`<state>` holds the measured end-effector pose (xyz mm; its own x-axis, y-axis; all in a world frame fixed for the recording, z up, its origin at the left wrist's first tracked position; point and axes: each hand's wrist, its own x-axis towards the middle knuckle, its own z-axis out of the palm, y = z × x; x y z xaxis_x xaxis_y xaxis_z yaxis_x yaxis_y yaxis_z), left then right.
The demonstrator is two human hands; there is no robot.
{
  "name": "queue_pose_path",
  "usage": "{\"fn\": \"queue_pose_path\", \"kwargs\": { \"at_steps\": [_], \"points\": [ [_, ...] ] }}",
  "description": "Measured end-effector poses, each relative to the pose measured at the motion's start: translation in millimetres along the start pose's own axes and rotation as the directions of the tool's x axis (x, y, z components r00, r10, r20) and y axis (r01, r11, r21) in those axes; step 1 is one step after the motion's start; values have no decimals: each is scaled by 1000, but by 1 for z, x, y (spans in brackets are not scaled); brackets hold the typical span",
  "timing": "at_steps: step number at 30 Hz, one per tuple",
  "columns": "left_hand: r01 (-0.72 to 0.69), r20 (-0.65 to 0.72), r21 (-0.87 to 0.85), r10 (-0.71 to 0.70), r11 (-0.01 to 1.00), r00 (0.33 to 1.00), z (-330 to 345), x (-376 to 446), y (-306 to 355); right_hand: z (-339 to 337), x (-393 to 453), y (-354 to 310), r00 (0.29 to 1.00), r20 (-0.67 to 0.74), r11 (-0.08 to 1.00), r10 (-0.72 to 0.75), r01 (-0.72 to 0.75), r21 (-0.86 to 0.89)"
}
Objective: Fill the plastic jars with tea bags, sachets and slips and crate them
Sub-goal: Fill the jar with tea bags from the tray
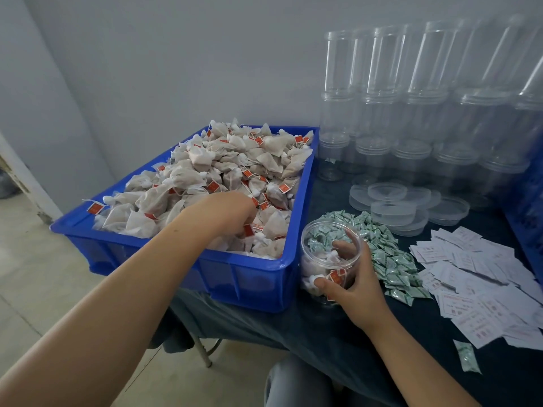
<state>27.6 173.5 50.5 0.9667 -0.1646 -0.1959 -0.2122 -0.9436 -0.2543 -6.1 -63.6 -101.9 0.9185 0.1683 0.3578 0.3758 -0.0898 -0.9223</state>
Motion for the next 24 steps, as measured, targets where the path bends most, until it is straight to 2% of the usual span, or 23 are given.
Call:
{"fn": "queue_pose_path", "kwargs": {
  "at_steps": [7,13,18,24],
  "points": [
    [104,143,7,-104,995,984,-14,-9,-2,0,1,2,1000,3,1000,0,0,16],
    [115,241,126,-143,985,960,-34,-20,4,1,1,3,1000,-2,1000,5,-5,26],
    [116,88,89,-124,989,988,-45,-24,3,1,1,2,1000,0,1000,11,-11,26],
    [35,-165,-106,-52,994,985,-56,-28,2,1,1,2,1000,5,1000,10,-10,27]
  ]
}}
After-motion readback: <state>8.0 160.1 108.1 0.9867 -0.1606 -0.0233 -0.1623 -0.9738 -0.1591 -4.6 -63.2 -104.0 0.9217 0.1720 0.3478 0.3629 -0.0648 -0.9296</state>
